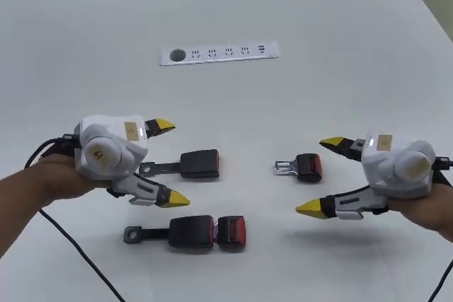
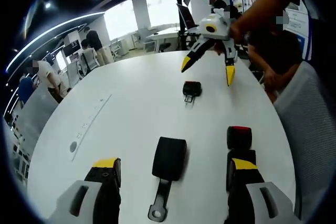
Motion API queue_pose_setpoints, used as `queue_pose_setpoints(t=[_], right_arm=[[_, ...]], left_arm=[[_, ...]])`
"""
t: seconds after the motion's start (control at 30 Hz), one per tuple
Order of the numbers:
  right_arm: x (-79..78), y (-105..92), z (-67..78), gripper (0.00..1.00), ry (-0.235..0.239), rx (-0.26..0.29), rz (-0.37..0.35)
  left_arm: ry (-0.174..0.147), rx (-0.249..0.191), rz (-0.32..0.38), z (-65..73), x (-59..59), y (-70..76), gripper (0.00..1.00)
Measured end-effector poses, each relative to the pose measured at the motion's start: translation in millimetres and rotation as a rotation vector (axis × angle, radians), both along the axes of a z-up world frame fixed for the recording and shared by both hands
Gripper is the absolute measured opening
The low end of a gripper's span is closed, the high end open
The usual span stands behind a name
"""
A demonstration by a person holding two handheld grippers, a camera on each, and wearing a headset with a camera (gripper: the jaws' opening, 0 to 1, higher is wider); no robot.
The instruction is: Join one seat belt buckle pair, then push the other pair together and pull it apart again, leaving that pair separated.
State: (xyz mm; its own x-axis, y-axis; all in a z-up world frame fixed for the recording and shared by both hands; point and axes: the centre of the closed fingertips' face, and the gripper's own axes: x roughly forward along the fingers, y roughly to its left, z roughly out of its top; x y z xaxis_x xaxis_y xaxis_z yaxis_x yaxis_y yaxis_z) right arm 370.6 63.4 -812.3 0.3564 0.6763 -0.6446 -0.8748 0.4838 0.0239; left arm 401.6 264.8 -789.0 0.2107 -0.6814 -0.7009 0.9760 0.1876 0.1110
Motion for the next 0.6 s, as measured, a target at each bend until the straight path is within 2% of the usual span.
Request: queue_pose_setpoints(t=[0.13,0.23,0.33,0.37,0.4,0.47,0.53,0.6], right_arm=[[8.9,-12.3,-11.5,0.84,0.019,-0.036,0.017],[13.7,-18.2,-22.2,0.83,0.045,-0.052,0.021],[14.1,-18.6,-29.5,0.82,0.064,-0.068,0.048],[14.8,-18.3,-31.0,0.81,0.065,-0.071,0.055],[15.7,-18.2,-31.6,0.8,0.066,-0.07,0.058],[17.7,-17.8,-34.8,0.78,0.075,-0.068,0.062],[15.4,-14.7,-36.7,0.77,0.092,-0.073,0.073],[14.0,-11.6,-36.8,0.74,0.091,-0.077,0.094]], left_arm=[[0.013,0.013,-0.029,-9.2,3.8,-3.1,0.87],[0.051,0.021,-0.035,-22.1,5.4,-7.0,0.85],[0.052,0.034,-0.047,-31.2,7.8,-9.9,0.84],[0.079,0.034,-0.044,-35.0,7.5,-10.8,0.84],[0.089,0.032,-0.048,-36.7,6.8,-11.8,0.82],[0.096,0.036,-0.054,-41.8,7.5,-12.6,0.79],[0.12,0.037,-0.057,-46.7,6.1,-12.9,0.78],[0.123,0.039,-0.06,-49.8,6.4,-12.8,0.76]])
